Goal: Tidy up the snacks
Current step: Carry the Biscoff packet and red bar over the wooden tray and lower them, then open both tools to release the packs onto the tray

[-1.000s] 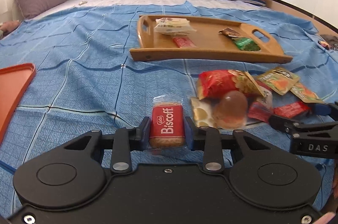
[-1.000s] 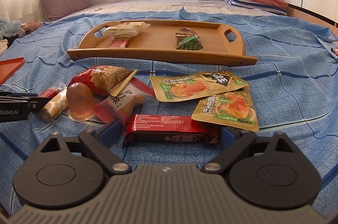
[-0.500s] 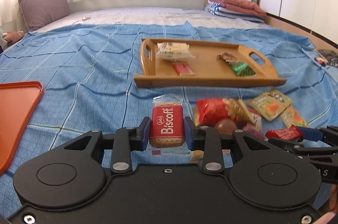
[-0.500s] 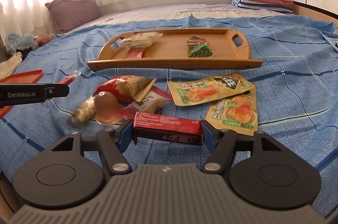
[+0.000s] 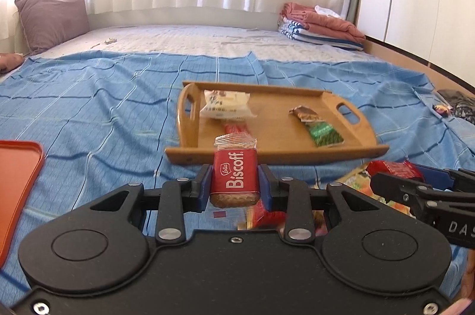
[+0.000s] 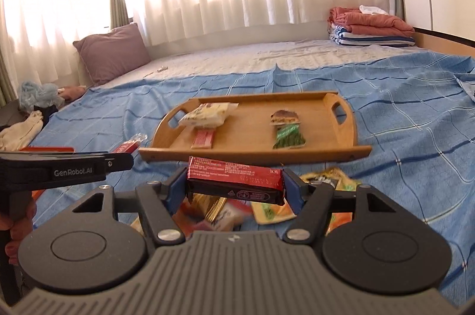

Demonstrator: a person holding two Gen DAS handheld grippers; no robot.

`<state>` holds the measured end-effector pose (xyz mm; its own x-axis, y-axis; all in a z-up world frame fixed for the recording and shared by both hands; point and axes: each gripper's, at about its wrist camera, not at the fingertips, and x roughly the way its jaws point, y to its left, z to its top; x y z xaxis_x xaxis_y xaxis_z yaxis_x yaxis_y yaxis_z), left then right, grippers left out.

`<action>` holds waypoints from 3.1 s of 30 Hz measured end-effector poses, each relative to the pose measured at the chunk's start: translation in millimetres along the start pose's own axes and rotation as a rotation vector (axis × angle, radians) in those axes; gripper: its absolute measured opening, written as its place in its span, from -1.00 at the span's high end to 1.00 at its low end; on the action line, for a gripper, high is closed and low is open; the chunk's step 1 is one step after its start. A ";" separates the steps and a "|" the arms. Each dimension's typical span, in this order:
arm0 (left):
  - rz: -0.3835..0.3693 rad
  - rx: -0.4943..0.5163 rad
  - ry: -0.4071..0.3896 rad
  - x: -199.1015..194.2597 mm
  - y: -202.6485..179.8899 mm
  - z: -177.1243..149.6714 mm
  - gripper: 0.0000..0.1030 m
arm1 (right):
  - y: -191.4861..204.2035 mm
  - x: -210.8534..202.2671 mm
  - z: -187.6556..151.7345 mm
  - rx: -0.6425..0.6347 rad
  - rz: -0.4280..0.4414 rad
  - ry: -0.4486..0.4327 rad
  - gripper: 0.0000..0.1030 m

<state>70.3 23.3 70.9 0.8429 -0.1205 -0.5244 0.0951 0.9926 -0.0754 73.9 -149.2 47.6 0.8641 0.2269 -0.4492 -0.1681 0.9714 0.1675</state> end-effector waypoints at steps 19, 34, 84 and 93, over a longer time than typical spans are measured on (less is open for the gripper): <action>0.006 0.025 0.087 107.5 -23.7 58.5 0.39 | -57.6 103.4 51.4 0.015 -0.143 0.066 -0.34; 0.002 0.010 0.159 172.5 -33.8 60.1 0.39 | -83.1 155.4 69.2 0.009 -0.170 0.139 -0.34; 0.054 0.012 0.196 192.0 -13.6 53.9 0.00 | -102.3 172.9 49.2 0.006 -0.104 0.255 -0.38; 0.020 0.022 0.160 169.6 -14.0 59.3 -0.51 | -84.3 171.7 44.9 -0.024 -0.065 0.254 -0.57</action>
<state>243.3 -10.3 33.4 0.7496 -0.0998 -0.6544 0.0921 0.9947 -0.0462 257.7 -195.3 -4.3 0.7273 0.1714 -0.6646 -0.1297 0.9852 0.1120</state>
